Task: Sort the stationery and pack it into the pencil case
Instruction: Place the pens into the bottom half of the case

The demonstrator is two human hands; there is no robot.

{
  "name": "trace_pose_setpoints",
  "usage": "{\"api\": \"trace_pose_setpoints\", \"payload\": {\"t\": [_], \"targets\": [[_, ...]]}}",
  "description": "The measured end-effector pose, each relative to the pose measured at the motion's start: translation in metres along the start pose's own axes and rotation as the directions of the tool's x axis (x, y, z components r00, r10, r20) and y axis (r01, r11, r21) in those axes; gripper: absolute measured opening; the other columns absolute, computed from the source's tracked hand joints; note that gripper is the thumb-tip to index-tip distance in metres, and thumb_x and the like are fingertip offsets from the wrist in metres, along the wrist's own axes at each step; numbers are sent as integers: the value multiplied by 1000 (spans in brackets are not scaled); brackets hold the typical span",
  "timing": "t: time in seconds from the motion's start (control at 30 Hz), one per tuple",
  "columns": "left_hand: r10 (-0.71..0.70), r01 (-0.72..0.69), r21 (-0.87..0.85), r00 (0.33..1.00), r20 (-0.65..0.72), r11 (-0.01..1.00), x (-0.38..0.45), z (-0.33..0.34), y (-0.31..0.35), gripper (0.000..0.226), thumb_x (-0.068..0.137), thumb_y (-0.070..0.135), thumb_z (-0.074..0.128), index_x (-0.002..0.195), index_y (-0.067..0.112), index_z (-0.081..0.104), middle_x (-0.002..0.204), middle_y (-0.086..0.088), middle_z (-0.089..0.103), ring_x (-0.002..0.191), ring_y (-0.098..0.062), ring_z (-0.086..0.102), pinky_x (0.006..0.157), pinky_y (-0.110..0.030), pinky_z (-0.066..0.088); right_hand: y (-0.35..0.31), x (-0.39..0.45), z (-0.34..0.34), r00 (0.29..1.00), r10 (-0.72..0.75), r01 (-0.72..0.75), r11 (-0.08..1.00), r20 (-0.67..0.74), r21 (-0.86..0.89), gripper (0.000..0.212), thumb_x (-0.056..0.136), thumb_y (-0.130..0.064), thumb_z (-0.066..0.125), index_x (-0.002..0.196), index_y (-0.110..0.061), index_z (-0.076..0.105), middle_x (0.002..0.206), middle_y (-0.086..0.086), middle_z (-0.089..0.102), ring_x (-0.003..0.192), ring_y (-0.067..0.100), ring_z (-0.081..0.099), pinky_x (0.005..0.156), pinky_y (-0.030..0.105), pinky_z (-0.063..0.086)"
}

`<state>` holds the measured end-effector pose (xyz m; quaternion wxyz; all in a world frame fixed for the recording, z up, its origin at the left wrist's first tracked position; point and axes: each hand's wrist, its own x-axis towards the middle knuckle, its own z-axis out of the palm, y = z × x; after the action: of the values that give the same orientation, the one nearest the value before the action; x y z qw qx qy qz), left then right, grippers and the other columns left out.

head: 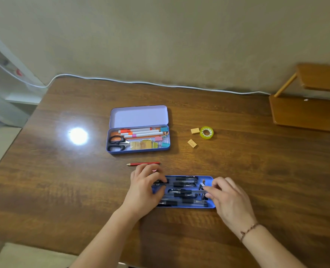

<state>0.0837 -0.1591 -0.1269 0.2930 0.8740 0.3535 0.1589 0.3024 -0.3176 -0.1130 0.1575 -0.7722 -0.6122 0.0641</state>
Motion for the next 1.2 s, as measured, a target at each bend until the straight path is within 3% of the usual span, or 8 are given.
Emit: {"api": "trace_pose_setpoints", "payload": {"t": [0.17,0.3,0.43,0.53,0.7,0.93,1.1,1.2], "targets": [[-100,90,-130,993,-66,987,-6,-6,-6,26,81,14,65,103,29,65,118,17,56,119,-5,42,102,-41,40,-9,15,6,999,-46,46,999,-3,-8,17,74,-13,78,90,-17,72,79,-6,55,72,17,50,58,25,40],[-67,67,-71,998,5,995,-9,-7,-9,25,83,23,72,105,32,64,120,17,55,120,-6,43,103,-41,38,-21,21,14,997,-53,46,992,52,114,28,80,-1,67,105,-13,69,90,-4,60,83,15,58,71,30,53],[-39,40,-7,998,49,999,-10,-8,-9,23,82,33,74,103,33,66,121,17,54,119,-7,42,103,-38,33,-25,17,16,1000,-19,12,968,23,251,26,81,1,66,102,-13,69,96,-5,62,88,10,59,80,21,49],[-18,17,29,999,32,999,-11,-7,-11,17,83,33,73,99,31,67,119,15,57,116,-10,46,101,-38,34,-21,10,9,999,-36,36,979,-8,201,14,82,-10,66,91,-20,69,88,-9,61,85,10,57,74,24,48],[-35,37,29,998,-50,999,-9,-3,-11,11,85,32,70,94,27,71,112,13,62,110,-9,52,98,-37,40,-17,5,7,992,-64,55,994,104,91,11,80,-27,61,85,-33,69,80,-18,62,78,8,58,64,24,41],[-27,27,-8,1000,7,1000,-17,-11,-15,27,81,30,76,106,28,67,122,15,54,118,-3,41,101,-27,32,-10,13,7,982,-54,28,989,183,143,24,82,-13,62,92,-32,71,87,-16,66,83,11,61,68,28,46],[-37,36,30,999,9,999,-13,-11,-15,20,80,26,78,97,27,70,118,19,52,113,2,38,99,-28,33,-5,20,6,958,-104,91,994,267,64,16,88,-25,59,98,-31,70,90,-13,66,89,14,60,75,30,44],[-41,41,22,999,-6,999,-15,-9,-16,16,78,24,79,91,26,69,119,12,58,113,-3,42,98,-30,34,-5,23,5,955,-103,93,994,280,50,20,90,-34,51,98,-30,69,93,-13,66,92,12,59,77,30,43]]}}
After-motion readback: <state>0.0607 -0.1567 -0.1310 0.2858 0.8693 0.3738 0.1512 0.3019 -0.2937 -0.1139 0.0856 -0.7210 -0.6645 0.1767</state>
